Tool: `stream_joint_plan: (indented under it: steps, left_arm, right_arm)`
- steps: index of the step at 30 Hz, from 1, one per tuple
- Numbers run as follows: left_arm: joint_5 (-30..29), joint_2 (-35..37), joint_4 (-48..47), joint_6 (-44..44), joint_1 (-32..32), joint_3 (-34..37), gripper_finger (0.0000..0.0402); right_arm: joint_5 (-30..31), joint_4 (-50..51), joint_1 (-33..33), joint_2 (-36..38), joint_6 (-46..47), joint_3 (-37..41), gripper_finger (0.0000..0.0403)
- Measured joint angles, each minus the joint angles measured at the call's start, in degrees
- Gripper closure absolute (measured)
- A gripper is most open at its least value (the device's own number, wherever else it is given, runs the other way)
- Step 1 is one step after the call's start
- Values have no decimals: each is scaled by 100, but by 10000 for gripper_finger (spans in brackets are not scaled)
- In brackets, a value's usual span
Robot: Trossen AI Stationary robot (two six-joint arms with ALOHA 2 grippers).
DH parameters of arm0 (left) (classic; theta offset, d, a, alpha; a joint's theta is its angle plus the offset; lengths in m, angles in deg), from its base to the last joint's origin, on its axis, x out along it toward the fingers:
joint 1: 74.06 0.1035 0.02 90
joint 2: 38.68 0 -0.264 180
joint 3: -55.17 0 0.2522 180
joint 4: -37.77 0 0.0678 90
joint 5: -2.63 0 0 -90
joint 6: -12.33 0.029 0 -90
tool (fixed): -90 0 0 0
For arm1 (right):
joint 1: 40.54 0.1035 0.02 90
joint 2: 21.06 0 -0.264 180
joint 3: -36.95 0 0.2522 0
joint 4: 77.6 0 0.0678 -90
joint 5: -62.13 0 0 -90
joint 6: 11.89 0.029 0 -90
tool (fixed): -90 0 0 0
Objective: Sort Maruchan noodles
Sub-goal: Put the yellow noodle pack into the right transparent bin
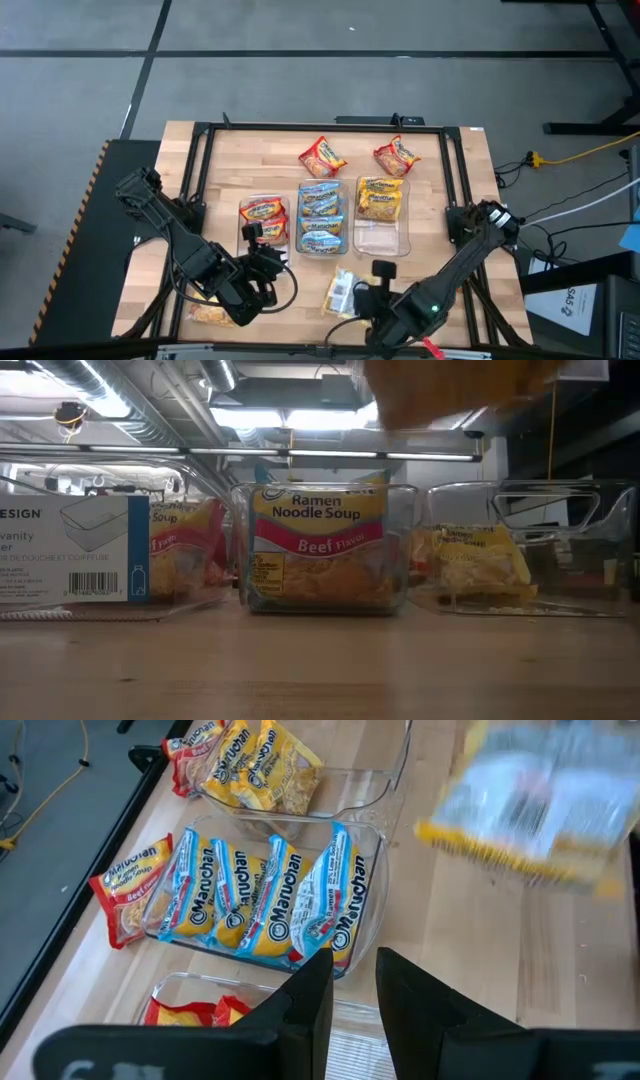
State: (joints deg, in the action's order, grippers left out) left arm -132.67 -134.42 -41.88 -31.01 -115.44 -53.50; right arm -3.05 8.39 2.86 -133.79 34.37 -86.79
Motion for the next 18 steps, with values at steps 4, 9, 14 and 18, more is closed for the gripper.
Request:
stream_joint_plan:
  steps: [4,9,14,18]
  left_arm:
    - [0,0,0,0,-1,0,328]
    - [-2,0,2,0,0,1,328]
    - [6,0,50,-2,-16,4,328]
    - [161,0,52,-2,-30,4,328]
  right_arm:
    - [-466,1561,-320,7,546,-1261,402]
    - [-1361,1642,-1079,183,135,-2143,403]
    - [-1794,1742,-1956,197,-178,-2297,403]
    - [-2628,1796,-2707,347,-219,-1963,403]
